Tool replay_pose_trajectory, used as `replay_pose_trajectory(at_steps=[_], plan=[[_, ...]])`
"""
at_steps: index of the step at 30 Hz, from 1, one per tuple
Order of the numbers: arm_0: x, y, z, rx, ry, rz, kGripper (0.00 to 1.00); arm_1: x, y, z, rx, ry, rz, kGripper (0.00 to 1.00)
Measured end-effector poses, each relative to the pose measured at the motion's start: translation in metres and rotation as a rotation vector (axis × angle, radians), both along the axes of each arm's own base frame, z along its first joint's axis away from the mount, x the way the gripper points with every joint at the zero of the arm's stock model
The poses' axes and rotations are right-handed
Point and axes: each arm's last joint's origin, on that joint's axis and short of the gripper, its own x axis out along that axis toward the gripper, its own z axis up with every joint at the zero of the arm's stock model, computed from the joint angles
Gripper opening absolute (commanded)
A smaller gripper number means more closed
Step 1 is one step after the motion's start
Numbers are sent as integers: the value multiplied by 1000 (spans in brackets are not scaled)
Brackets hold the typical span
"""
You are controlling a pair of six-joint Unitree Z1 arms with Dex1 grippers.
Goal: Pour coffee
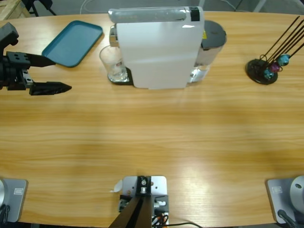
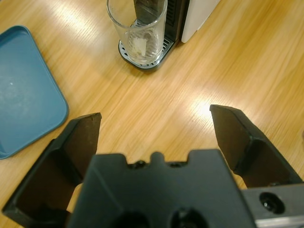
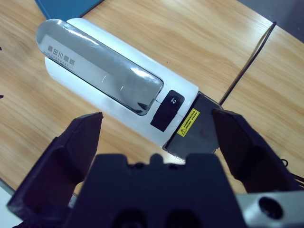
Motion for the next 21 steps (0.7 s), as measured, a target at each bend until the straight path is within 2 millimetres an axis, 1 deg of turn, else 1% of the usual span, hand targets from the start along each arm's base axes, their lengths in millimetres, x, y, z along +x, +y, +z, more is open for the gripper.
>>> replay_pose_trajectory(at_steps=[4,7,10,13,15,17,21], plan=[[0,0,3,-6,-10,-1,1000,0,0,-1,-3,3,0,1000],[2,-1,9,-16,-28,-1,1000,-1,-1,-1,-8,10,0,1000],[3,-2,12,-24,-34,-5,1000,-12,-9,8,-2,6,2,1000],[3,-3,12,-32,-32,-13,1000,-38,-27,26,35,-9,19,1000],[3,-3,13,-36,-30,-17,1000,-58,-41,28,48,-1,33,1000],[2,-3,14,-43,-34,-21,1000,-75,-54,22,55,4,41,1000],[0,-3,19,-68,-38,-32,1000,-106,-74,-5,95,-16,64,1000]])
